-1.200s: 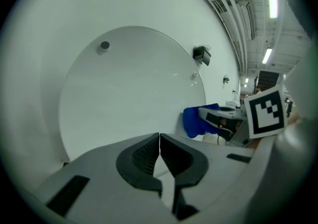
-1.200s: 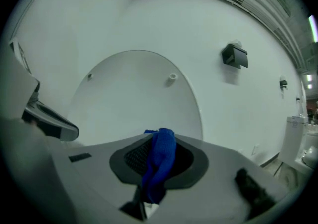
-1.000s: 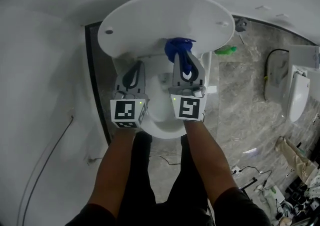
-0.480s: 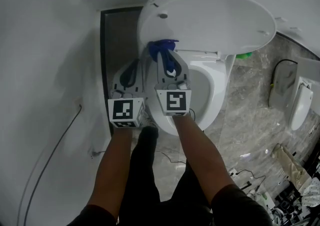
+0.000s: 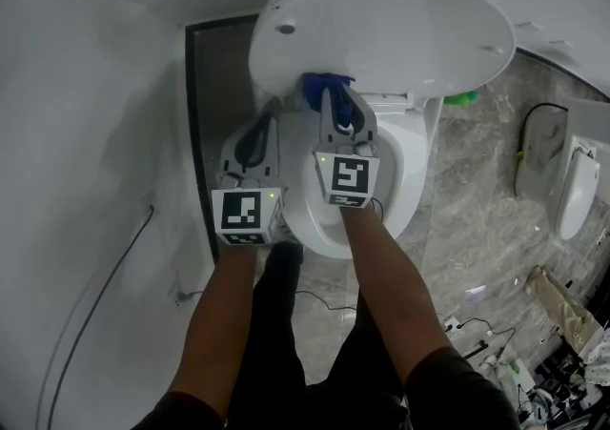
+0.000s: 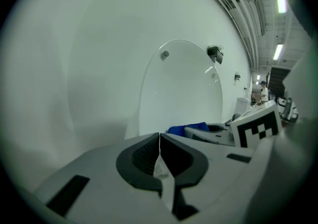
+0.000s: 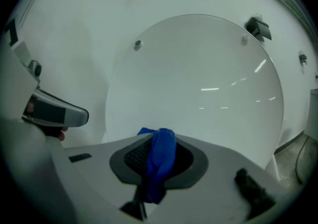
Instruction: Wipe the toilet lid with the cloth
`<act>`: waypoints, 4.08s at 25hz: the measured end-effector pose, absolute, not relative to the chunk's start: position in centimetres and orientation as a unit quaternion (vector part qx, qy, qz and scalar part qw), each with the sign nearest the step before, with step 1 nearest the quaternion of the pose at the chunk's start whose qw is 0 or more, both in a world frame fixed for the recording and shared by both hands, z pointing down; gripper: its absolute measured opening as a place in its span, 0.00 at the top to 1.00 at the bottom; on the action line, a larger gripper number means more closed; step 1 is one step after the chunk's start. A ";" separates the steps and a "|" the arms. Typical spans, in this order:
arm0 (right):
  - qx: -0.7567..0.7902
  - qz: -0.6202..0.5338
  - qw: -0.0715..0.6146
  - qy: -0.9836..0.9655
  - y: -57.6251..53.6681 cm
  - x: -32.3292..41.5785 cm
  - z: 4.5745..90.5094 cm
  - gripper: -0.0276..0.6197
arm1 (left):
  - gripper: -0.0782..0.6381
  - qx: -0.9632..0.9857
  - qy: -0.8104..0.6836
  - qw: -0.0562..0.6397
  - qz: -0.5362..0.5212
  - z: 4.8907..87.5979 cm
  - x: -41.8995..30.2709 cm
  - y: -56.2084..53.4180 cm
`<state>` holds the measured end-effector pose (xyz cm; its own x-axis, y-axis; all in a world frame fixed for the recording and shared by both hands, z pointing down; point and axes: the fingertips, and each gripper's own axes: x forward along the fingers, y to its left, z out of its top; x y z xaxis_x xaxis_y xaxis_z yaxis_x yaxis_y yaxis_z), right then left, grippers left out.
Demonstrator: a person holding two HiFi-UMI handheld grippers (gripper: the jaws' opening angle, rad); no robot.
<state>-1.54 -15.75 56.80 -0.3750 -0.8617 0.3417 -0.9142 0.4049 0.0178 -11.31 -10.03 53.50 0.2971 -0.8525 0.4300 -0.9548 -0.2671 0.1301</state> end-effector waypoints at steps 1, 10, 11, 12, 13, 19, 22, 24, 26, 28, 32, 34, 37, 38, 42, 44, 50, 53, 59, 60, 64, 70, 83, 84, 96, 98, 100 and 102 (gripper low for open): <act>0.547 0.088 0.151 -0.818 -15.9 -0.3 56.9 0.87 | 0.87 0.787 -0.572 0.186 0.137 53.4 -10.3 -10.3; 0.604 0.094 0.166 -0.774 -17.1 12.2 58.1 0.87 | 0.87 0.814 -0.532 0.184 0.140 53.7 -1.6 -11.5; 0.609 0.095 0.169 -0.769 -17.1 13.4 58.2 0.87 | 0.87 0.817 -0.528 0.184 0.141 53.8 -0.6 -11.6; 0.613 0.097 0.171 -0.765 -17.0 14.6 58.3 0.87 | 0.87 0.820 -0.524 0.183 0.142 53.8 0.3 -11.6; 0.616 0.100 0.174 -0.762 -17.0 15.7 58.3 0.87 | 0.87 0.822 -0.520 0.183 0.143 53.8 1.2 -11.6; 0.609 0.103 0.173 -0.767 -16.4 18.4 56.6 0.87 | 0.87 0.823 -0.518 0.185 0.140 53.3 4.0 -11.6; 0.595 0.102 0.159 -0.781 -15.2 18.0 54.4 0.87 | 0.87 0.824 -0.520 0.174 0.147 52.1 4.1 -11.6; 0.583 0.098 0.150 -0.793 -14.0 17.3 52.2 0.87 | 0.87 0.824 -0.522 0.156 0.152 50.3 3.4 -11.7; 0.571 0.098 0.146 -0.802 -12.5 16.5 49.7 0.87 | 0.87 0.834 -0.513 0.129 0.158 47.6 2.4 -11.9; 0.559 0.094 0.149 -0.810 -11.2 15.7 47.3 0.87 | 0.87 0.850 -0.488 0.092 0.176 44.8 1.3 -11.9; 0.525 0.072 0.150 -0.834 -10.1 12.8 42.8 0.87 | 0.86 0.852 -0.475 0.032 0.216 40.3 -2.5 -12.8; 0.518 0.071 0.144 -0.840 -9.9 11.6 40.8 0.87 | 0.74 0.849 -0.482 0.033 0.213 38.0 -4.3 -13.8; 0.500 0.068 0.125 -0.854 -9.1 9.7 37.8 0.87 | 0.64 0.849 -0.484 0.040 0.208 35.0 -6.0 -15.9; 0.493 0.064 0.116 -0.860 -8.8 9.2 36.7 0.87 | 0.63 0.849 -0.483 0.036 0.210 34.3 -6.2 -16.9; 0.480 0.070 0.090 -0.870 -7.1 8.2 33.9 0.87 | 0.62 0.856 -0.463 0.017 0.231 33.2 -6.3 -20.1; 0.477 0.077 0.093 -0.870 -6.2 8.5 33.3 0.87 | 0.62 0.863 -0.441 0.018 0.248 33.9 -5.6 -20.9; 0.492 0.089 0.095 -0.861 -5.3 10.3 33.4 0.87 | 0.73 0.863 -0.424 -0.005 0.276 34.1 -5.1 -21.8; 0.515 0.104 0.089 -0.846 -5.2 12.1 33.5 0.87 | 0.76 0.861 -0.424 -0.020 0.279 33.9 -5.0 -21.3; 0.547 0.105 0.093 -0.825 -4.1 15.7 33.9 0.87 | 0.78 0.869 -0.401 -0.038 0.288 33.3 -4.4 -18.1; 0.554 0.105 0.093 -0.820 -3.8 16.2 33.6 0.87 | 0.78 0.871 -0.395 -0.041 0.288 33.1 -4.3 -17.3; 0.588 0.097 0.092 -0.798 -2.9 18.3 32.5 0.87 | 0.79 0.883 -0.373 -0.047 0.281 32.6 -4.1 -14.6; 0.624 0.049 0.123 -0.770 0.6 20.5 30.7 0.87 | 0.81 0.907 -0.327 -0.030 0.262 33.0 -3.0 -9.1; 0.634 0.033 0.096 -0.767 7.2 23.5 29.0 0.87 | 0.80 0.901 -0.224 -0.091 0.359 38.9 -1.0 6.1; 0.633 0.037 0.094 -0.768 7.8 23.6 29.5 0.87 | 0.79 0.899 -0.210 -0.094 0.373 40.1 -0.8 7.8; 0.579 0.072 0.083 -0.807 11.0 20.5 35.5 0.87 | 0.66 0.859 -0.105 -0.058 0.498 55.5 1.4 20.5; 0.562 0.075 0.090 -0.819 11.2 19.2 36.6 0.87 | 0.66 0.851 -0.094 -0.052 0.513 57.6 1.6 21.4; 0.547 0.075 0.095 -0.828 11.0 17.8 38.1 0.87 | 0.65 0.846 -0.089 -0.047 0.524 59.5 1.7 21.6; 0.532 0.070 0.102 -0.838 10.8 16.1 39.7 0.87 | 0.64 0.844 -0.082 -0.029 0.529 61.3 2.0 22.1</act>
<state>16.06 10.84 39.66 -0.4139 -0.8763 0.2465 -0.9051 0.4250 -0.0089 1.98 22.15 61.30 0.4274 -0.1698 0.8880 -0.1075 -0.9848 -0.1366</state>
